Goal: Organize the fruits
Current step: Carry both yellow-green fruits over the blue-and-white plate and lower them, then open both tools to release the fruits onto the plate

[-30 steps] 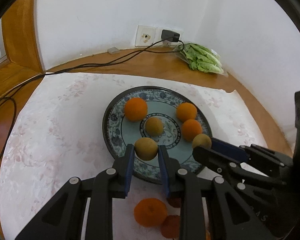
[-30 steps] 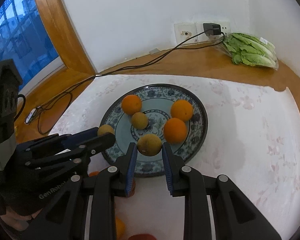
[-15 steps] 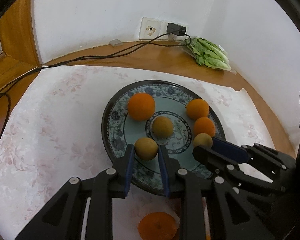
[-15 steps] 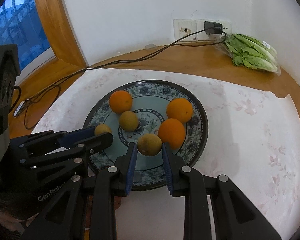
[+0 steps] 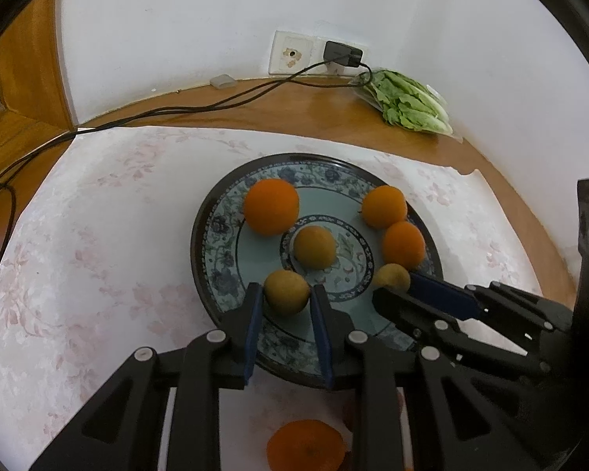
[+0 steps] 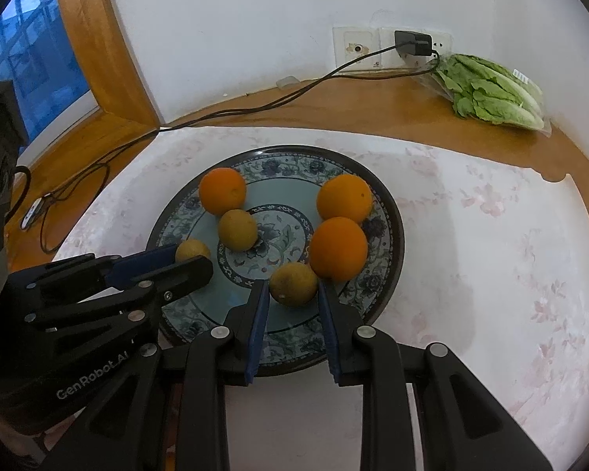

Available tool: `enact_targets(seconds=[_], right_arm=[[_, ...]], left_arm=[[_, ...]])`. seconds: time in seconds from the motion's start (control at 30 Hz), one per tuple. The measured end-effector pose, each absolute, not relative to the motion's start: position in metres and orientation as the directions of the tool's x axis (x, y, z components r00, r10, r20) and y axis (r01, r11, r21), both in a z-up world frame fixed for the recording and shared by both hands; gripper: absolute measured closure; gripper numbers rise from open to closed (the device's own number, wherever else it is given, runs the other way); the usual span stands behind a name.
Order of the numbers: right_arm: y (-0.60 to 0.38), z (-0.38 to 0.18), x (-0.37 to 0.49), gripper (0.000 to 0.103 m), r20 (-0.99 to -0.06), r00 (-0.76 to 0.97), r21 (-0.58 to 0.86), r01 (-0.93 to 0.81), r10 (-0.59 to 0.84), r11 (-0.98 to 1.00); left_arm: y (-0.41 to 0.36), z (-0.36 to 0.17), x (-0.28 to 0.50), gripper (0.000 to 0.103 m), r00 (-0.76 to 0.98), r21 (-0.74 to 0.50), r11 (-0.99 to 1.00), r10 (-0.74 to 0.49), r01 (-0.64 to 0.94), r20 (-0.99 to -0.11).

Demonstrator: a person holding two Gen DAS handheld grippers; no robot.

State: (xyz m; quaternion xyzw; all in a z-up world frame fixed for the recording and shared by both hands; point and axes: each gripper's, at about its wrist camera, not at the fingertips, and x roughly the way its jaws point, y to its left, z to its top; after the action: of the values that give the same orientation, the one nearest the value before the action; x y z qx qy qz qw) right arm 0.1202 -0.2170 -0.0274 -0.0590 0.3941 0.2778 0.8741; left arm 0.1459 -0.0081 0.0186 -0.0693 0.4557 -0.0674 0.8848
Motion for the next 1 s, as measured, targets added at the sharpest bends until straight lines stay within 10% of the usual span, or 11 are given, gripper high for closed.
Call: enact_targets(seconds=[1.0], right_arm=[[-0.247, 0.001, 0.080, 0.045, -0.674, 0.564, 0.142, -0.534, 0.477, 0.833]], left_arm=[[-0.002, 0.050, 0.094, 0.044, 0.581, -0.183, 0.982, -0.179, 0.052, -0.794]])
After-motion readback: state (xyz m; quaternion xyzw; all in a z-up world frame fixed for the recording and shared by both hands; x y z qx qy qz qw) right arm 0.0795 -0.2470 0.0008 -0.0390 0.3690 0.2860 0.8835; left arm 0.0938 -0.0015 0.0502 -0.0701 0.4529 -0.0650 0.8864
